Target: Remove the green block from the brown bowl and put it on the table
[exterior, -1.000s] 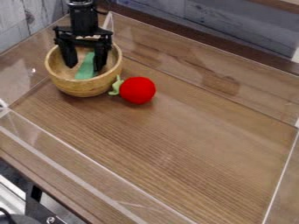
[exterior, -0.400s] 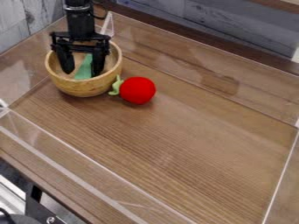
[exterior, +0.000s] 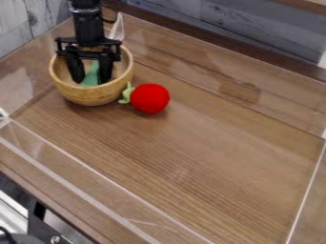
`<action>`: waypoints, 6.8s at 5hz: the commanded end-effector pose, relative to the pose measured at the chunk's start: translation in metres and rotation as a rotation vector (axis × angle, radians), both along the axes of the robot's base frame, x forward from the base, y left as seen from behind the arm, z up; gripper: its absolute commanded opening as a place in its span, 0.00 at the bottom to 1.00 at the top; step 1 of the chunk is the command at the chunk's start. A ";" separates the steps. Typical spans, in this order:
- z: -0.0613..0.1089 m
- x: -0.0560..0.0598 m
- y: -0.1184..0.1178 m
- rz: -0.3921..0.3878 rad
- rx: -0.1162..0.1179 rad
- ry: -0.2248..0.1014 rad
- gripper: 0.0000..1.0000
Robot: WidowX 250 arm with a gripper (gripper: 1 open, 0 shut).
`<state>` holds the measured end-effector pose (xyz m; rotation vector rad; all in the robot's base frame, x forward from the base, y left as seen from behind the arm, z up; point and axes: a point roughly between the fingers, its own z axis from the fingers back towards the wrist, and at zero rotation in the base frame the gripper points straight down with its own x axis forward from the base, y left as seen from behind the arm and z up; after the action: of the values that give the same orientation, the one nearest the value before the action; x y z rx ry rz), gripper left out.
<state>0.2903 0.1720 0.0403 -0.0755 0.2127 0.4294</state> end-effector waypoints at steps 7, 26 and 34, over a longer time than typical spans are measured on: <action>0.070 0.034 -0.020 0.035 -0.046 -0.150 0.00; 0.044 0.001 -0.160 -0.351 -0.137 -0.168 1.00; 0.044 0.011 -0.015 -0.301 -0.028 -0.213 1.00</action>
<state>0.2934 0.1534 0.0670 -0.1454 0.0742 0.1235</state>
